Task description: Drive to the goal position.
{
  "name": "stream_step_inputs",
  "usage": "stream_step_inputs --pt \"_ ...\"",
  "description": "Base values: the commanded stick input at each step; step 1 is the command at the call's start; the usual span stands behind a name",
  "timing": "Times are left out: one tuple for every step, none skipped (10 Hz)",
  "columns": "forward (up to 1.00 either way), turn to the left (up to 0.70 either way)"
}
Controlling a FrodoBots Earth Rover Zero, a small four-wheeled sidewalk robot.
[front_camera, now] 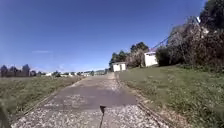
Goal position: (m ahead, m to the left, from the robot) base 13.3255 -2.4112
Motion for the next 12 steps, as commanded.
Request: stream_step_inputs --pt "1.0 0.0" --pt "1.0 0.0" --pt "1.0 0.0" --pt "1.0 0.26" --pt "1.0 0.08" --pt "1.0 0.0" --pt "1.0 0.0" --pt "1.0 0.0" --pt "1.0 0.0" --pt "1.0 0.0" --pt "1.0 0.0" --pt "1.0 0.2"
